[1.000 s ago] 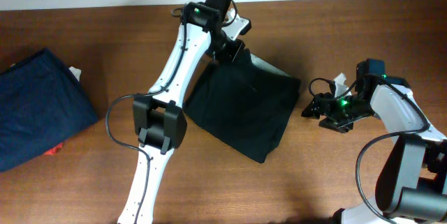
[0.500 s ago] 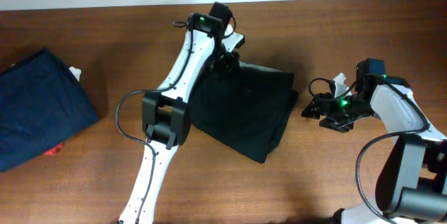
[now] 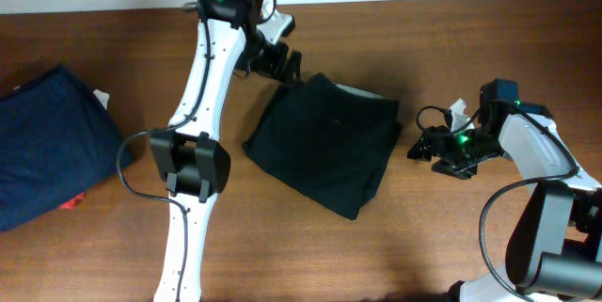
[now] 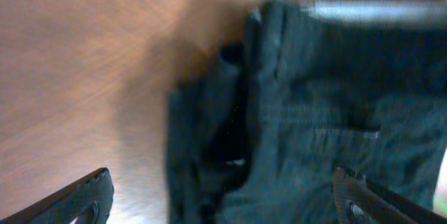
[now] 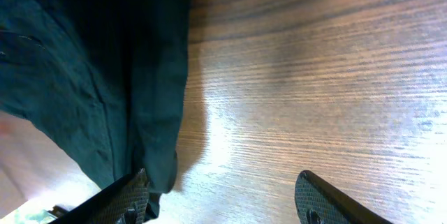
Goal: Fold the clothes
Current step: 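Grasp the folded black shorts bundle with the left gripper, then carry the bundle left and place it on the navy clothing stack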
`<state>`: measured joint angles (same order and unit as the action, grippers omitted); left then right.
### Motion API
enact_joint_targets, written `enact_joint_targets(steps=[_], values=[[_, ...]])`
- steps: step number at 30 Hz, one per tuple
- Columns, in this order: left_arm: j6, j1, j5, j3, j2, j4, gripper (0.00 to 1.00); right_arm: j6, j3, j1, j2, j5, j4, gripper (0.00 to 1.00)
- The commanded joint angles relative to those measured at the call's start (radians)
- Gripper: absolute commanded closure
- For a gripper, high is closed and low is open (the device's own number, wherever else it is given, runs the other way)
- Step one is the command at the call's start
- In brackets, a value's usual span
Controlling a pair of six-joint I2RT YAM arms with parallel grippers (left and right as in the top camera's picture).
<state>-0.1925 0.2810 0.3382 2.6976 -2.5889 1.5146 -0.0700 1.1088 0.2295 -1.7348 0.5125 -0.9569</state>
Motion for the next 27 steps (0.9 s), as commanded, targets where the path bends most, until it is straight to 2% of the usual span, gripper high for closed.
enact_joint_targets(steps=[1,3,7,9,11,13,14,16,22,27], values=[[-0.090,0.002,0.090,-0.165,-0.003,-0.086,0.01,0.014,-0.006,-0.002,-0.006,-0.032,-0.015,0.29],[-0.090,-0.004,0.104,-0.255,-0.003,-0.146,0.01,0.014,-0.006,-0.002,-0.006,-0.035,-0.019,0.29],[-0.094,-0.011,0.233,-0.453,-0.003,-0.286,0.01,0.014,-0.006,-0.002,-0.006,-0.035,-0.020,0.29],[-0.094,-0.007,0.246,-0.519,-0.003,-0.335,0.07,0.014,-0.006,-0.002,-0.006,-0.035,-0.022,0.29],[-0.094,-0.006,0.246,-0.568,-0.003,-0.364,0.30,0.014,-0.006,-0.002,-0.006,-0.035,-0.023,0.29],[-0.093,-0.006,0.246,-0.586,-0.003,-0.372,0.62,0.014,-0.006,-0.002,-0.006,-0.035,-0.023,0.29],[-0.093,-0.006,0.246,-0.588,-0.003,-0.373,0.82,0.014,-0.006,-0.002,-0.006,-0.035,-0.023,0.29],[-0.093,-0.006,0.246,-0.588,-0.003,-0.375,0.99,0.014,-0.006,-0.002,-0.006,-0.035,-0.023,0.29],[-0.084,-0.055,0.238,-0.504,0.019,-0.354,0.99,0.014,-0.006,0.002,-0.006,-0.055,-0.032,0.29],[0.014,-0.148,0.042,-0.356,0.131,-0.240,1.00,0.014,-0.005,0.002,-0.006,-0.061,-0.034,0.29]])
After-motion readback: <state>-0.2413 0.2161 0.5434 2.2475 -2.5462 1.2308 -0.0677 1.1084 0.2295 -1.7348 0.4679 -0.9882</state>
